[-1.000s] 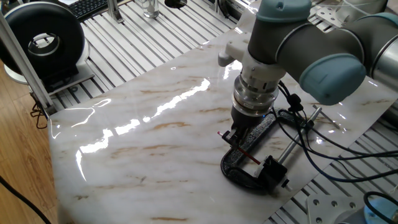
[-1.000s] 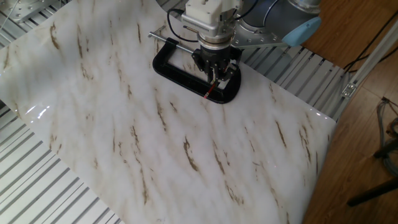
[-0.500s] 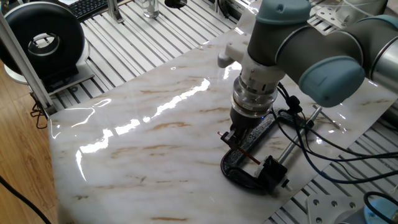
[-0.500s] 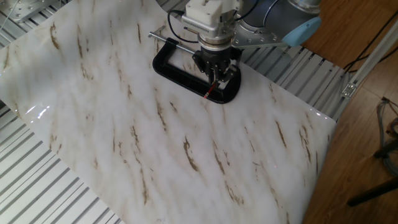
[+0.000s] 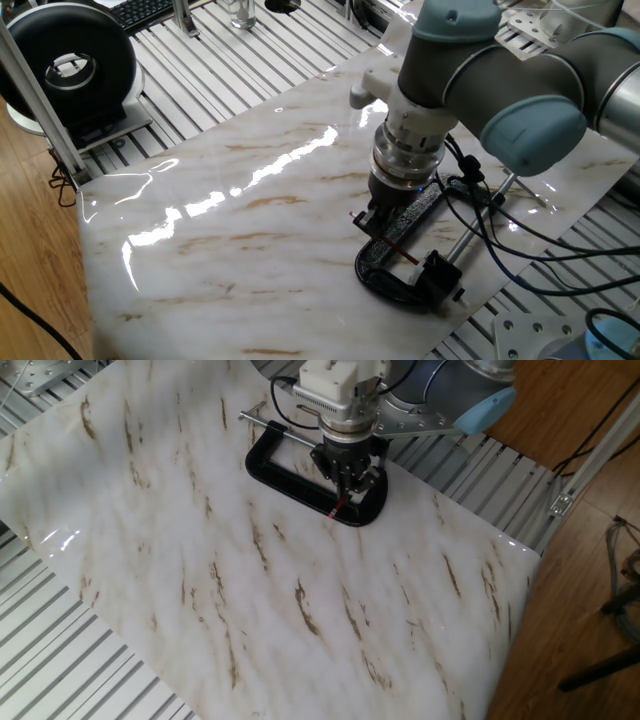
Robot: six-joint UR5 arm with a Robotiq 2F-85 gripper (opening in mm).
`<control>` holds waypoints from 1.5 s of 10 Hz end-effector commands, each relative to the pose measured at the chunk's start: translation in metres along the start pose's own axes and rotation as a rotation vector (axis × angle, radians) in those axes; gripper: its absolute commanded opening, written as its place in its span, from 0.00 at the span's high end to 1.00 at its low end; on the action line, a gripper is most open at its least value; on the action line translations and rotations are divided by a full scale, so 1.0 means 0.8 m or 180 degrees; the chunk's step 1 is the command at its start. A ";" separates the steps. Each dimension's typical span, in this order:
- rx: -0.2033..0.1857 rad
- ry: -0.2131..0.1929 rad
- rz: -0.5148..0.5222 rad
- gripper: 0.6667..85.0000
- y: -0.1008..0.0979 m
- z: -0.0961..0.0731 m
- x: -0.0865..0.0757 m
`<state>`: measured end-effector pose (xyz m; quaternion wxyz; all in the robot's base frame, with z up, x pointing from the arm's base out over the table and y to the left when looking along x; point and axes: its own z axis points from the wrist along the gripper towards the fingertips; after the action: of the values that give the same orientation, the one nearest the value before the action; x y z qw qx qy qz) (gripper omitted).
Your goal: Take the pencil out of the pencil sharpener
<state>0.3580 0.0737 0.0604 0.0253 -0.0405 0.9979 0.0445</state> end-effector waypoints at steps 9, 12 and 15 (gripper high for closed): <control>0.0059 -0.0258 0.0002 1.00 0.003 -0.014 -0.040; 0.0015 -0.0379 -0.0067 1.00 -0.001 -0.017 -0.065; 0.0050 -0.0396 -0.0051 1.00 0.015 -0.024 -0.088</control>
<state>0.4102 0.0793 0.0775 0.0801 -0.0478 0.9950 0.0346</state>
